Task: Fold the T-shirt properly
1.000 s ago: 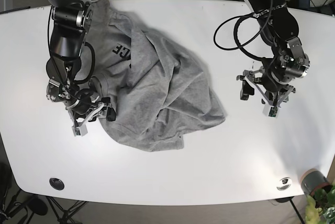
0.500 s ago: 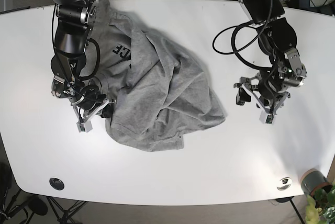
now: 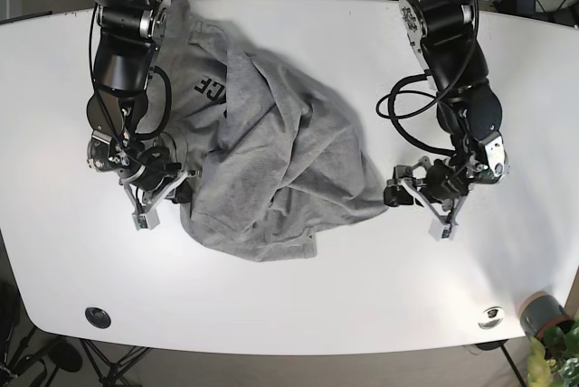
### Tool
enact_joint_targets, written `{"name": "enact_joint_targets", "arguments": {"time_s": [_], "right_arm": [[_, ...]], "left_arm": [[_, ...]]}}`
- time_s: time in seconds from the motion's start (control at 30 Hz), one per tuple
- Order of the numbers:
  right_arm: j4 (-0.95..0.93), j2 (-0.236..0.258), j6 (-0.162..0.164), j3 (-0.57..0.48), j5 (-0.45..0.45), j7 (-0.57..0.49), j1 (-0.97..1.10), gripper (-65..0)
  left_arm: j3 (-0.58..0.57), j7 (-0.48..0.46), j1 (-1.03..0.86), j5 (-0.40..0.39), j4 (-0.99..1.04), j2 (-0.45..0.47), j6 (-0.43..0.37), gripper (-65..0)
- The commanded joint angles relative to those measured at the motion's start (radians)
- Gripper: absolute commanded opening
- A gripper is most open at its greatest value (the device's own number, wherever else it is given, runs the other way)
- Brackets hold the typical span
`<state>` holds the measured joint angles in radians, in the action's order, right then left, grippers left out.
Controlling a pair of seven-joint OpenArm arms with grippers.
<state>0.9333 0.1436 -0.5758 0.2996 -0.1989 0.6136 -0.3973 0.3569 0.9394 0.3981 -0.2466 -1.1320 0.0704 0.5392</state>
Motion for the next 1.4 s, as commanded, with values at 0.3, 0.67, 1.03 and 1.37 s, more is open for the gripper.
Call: {"name": "enact_joint_targets", "arguments": {"time_s": [0.3, 0.67, 1.03, 1.37], "right_arm": [[0.049, 0.006, -0.003, 0.000, -0.015, -0.013, -0.028, -65.0], [0.289, 0.006, -0.003, 0.000, -0.017, 0.108, -0.035, -65.0], [0.646, 0.004, -0.003, -0.013, -0.017, 0.285, -0.090, -65.0], [0.841, 0.023, -0.003, -0.247, -0.007, 0.299, -0.180, -65.0]], "left_arm": [[-0.045, -0.141, 0.061, -0.020, 0.169, -0.024, 0.008, -24.2], [-0.055, -0.155, 0.057, -0.020, 0.169, -0.027, 0.009, -24.6], [-0.055, -0.153, -0.028, -0.021, 0.134, -0.019, 0.032, -24.7], [-0.052, -0.081, -0.159, -0.021, -0.207, -0.071, 0.104, -24.7]]}}
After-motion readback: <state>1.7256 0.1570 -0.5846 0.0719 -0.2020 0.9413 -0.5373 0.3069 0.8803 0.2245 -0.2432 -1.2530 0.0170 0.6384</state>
